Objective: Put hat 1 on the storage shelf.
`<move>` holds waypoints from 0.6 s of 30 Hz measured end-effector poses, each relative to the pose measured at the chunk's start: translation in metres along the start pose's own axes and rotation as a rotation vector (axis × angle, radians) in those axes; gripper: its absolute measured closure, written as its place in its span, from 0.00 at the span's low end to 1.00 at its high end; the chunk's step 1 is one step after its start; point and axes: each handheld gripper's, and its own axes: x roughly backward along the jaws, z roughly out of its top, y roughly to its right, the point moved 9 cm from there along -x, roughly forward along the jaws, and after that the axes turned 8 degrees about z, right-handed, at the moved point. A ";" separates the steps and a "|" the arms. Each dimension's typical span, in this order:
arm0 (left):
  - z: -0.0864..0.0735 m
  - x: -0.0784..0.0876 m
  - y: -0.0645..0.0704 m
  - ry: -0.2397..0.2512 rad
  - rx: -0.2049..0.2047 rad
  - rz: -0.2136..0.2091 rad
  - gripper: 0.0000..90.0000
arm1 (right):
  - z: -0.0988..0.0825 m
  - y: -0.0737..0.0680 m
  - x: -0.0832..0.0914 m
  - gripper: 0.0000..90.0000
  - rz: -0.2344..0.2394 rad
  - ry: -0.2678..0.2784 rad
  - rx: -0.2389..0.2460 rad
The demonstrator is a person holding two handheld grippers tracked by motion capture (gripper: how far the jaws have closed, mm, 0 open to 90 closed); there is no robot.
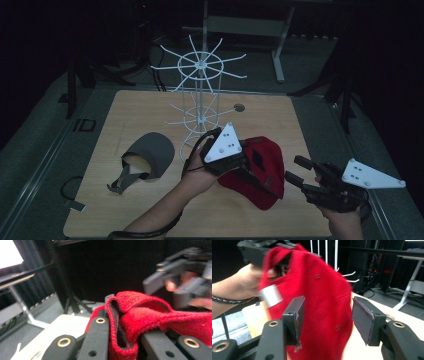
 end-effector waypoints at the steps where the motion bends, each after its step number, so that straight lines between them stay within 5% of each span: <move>1: 0.000 0.000 0.000 0.000 0.000 0.000 0.97 | 0.000 0.000 0.000 0.48 0.000 0.000 0.000; 2: -0.003 0.003 0.003 0.008 -0.023 -0.062 0.97 | 0.000 0.002 -0.005 0.48 0.009 -0.015 0.002; 3: -0.003 0.003 0.003 0.008 -0.023 -0.062 0.97 | 0.000 0.002 -0.005 0.48 0.009 -0.015 0.002; 4: -0.007 0.006 0.007 0.010 -0.021 -0.121 0.97 | 0.000 0.001 -0.010 0.49 0.027 -0.026 0.008; 9: -0.009 0.010 0.015 0.028 -0.020 -0.213 0.97 | 0.001 -0.005 -0.021 0.50 0.071 -0.057 0.033; 12: -0.007 0.011 0.017 0.044 -0.014 -0.233 0.97 | 0.001 -0.008 -0.025 0.52 0.086 -0.068 0.041; 18: -0.002 0.013 0.019 0.063 0.002 -0.284 0.97 | 0.005 -0.013 -0.028 0.71 0.109 -0.077 0.059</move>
